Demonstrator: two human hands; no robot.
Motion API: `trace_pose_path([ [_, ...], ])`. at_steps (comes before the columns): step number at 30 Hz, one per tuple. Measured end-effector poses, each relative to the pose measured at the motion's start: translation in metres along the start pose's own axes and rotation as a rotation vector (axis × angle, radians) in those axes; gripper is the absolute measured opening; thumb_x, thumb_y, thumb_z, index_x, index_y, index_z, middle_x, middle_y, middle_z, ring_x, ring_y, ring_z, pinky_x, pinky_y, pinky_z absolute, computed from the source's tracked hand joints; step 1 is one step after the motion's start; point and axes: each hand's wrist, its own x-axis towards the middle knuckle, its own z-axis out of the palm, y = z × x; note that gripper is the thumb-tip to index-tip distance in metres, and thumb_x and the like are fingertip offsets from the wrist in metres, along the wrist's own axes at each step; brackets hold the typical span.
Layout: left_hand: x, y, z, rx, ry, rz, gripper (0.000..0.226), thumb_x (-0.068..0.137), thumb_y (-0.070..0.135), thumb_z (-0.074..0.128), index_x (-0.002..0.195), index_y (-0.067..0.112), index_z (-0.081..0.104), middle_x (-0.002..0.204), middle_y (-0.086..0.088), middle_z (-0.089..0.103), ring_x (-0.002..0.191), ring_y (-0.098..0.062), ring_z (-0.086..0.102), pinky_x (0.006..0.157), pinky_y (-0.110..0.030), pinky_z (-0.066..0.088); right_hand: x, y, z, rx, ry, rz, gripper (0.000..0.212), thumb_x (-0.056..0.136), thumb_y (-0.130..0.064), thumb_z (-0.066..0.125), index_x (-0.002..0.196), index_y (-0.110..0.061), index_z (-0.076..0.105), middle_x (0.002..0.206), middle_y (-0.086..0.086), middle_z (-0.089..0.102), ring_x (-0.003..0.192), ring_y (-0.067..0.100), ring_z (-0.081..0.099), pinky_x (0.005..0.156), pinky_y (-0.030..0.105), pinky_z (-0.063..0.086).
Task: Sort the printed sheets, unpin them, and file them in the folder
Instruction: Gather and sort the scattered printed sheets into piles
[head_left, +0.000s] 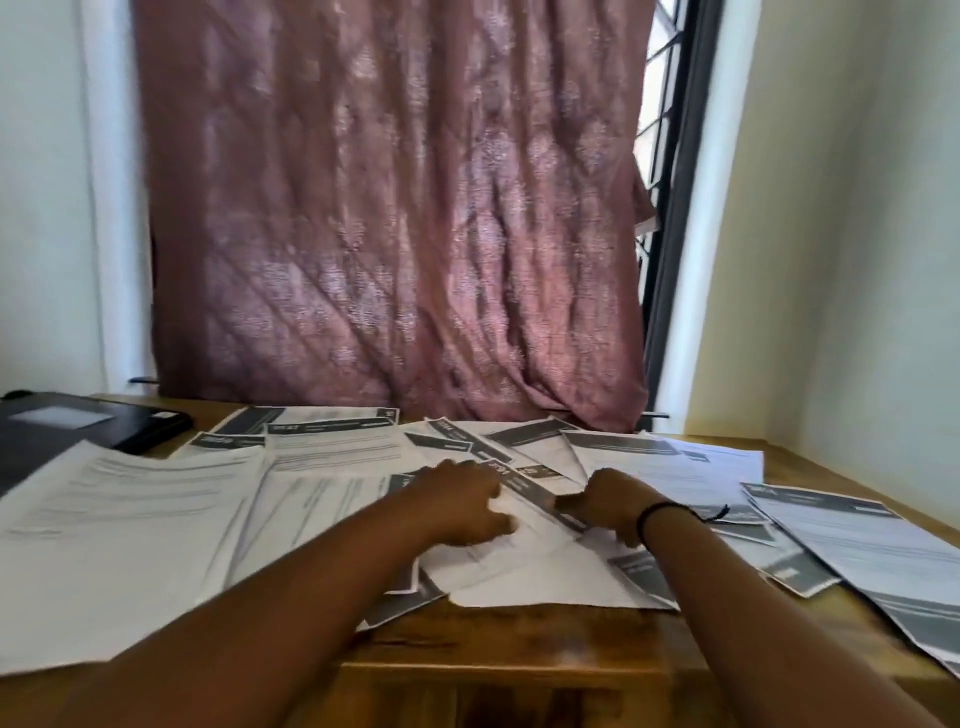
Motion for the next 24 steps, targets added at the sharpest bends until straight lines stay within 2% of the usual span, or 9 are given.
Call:
trace_pose_path([
  [3, -0.008, -0.052, -0.004, -0.054, -0.144, -0.106, 0.059, 0.089, 0.057, 0.053, 0.138, 0.027, 0.042, 0.146, 0.0, 0.042, 0.13, -0.022, 0.042, 0.104, -0.038, 0.034, 0.01, -0.012, 0.017, -0.037, 0.052, 0.086, 0.063, 0.075, -0.061, 0.067, 0.115, -0.013, 0.061, 0.118, 0.01, 0.064, 0.105, 0.027, 0.061, 0.086, 0.03, 0.048],
  [5, -0.012, -0.076, -0.011, -0.142, -0.162, -0.119, 0.057, 0.089, 0.051, 0.057, 0.136, 0.021, 0.045, 0.142, -0.002, 0.046, 0.125, -0.021, 0.046, 0.101, -0.034, 0.037, 0.014, -0.016, 0.019, -0.032, 0.065, 0.134, 0.067, 0.071, -0.057, 0.072, 0.119, -0.011, 0.06, 0.122, 0.008, 0.064, 0.111, 0.026, 0.059, 0.093, 0.032, 0.048],
  [7, -0.016, -0.095, -0.019, -0.203, -0.166, -0.123, 0.053, 0.09, 0.046, 0.059, 0.133, 0.016, 0.05, 0.139, -0.003, 0.049, 0.121, -0.021, 0.048, 0.099, -0.031, 0.039, 0.02, -0.02, 0.018, 0.016, 0.034, 0.154, 0.061, 0.07, -0.052, 0.077, 0.111, -0.01, 0.062, 0.11, 0.007, 0.065, 0.101, 0.024, 0.06, 0.086, 0.028, 0.048],
  [9, -0.016, -0.109, -0.026, -0.243, -0.177, -0.099, 0.044, 0.09, 0.041, 0.061, 0.125, 0.015, 0.059, 0.133, -0.004, 0.054, 0.117, -0.02, 0.05, 0.097, -0.03, 0.04, 0.021, -0.024, 0.016, 0.031, 0.017, 0.152, 0.044, 0.073, -0.047, 0.077, 0.09, -0.01, 0.062, 0.093, 0.006, 0.062, 0.091, 0.023, 0.06, 0.074, 0.025, 0.045],
  [12, -0.01, -0.117, -0.029, -0.291, -0.171, -0.077, 0.036, 0.09, 0.037, 0.063, 0.117, 0.013, 0.065, 0.127, -0.004, 0.059, 0.109, -0.017, 0.053, 0.091, -0.026, 0.041, 0.018, -0.025, 0.011, 0.027, -0.006, 0.142, 0.037, 0.085, -0.034, 0.068, 0.062, -0.014, 0.047, 0.086, 0.006, 0.055, 0.089, 0.022, 0.058, 0.068, 0.023, 0.04],
  [14, -0.003, -0.117, -0.024, -0.35, -0.136, -0.082, 0.038, 0.09, 0.037, 0.063, 0.118, 0.012, 0.063, 0.125, -0.004, 0.06, 0.104, -0.015, 0.054, 0.087, -0.025, 0.041, 0.021, -0.019, 0.007, 0.147, -0.029, 0.134, 0.03, 0.086, -0.026, 0.067, 0.064, -0.014, 0.051, 0.085, 0.007, 0.054, 0.076, 0.02, 0.052, 0.064, 0.025, 0.041],
  [16, 0.003, -0.11, -0.017, -0.407, -0.095, -0.077, 0.042, 0.089, 0.04, 0.063, 0.122, 0.014, 0.059, 0.127, -0.005, 0.059, 0.107, -0.017, 0.056, 0.086, -0.024, 0.041, 0.026, -0.009, 0.0, 0.552, 0.013, 0.16, 0.015, 0.082, -0.018, 0.073, 0.077, -0.01, 0.061, 0.077, 0.009, 0.058, 0.061, 0.02, 0.053, 0.058, 0.027, 0.046],
  [19, 0.013, -0.094, -0.017, -0.533, 0.009, -0.044, 0.054, 0.09, 0.041, 0.062, 0.134, 0.015, 0.046, 0.136, -0.002, 0.051, 0.12, -0.019, 0.051, 0.086, -0.021, 0.038, 0.023, 0.0, -0.037, 1.091, 0.211, 0.121, 0.016, 0.081, -0.009, 0.072, 0.095, -0.005, 0.065, 0.065, 0.008, 0.065, 0.051, 0.022, 0.062, 0.054, 0.03, 0.056],
  [24, 0.033, -0.05, -0.047, -0.892, 0.204, 0.015, 0.079, 0.082, 0.047, 0.068, 0.144, 0.015, 0.03, 0.139, 0.006, 0.045, 0.107, -0.014, 0.053, 0.072, -0.023, 0.045, -0.012, 0.007, -0.119, 1.226, 0.415, -0.189, 0.003, 0.087, -0.013, 0.065, 0.087, -0.01, 0.065, 0.071, 0.004, 0.07, 0.057, 0.018, 0.066, 0.058, 0.034, 0.058],
])
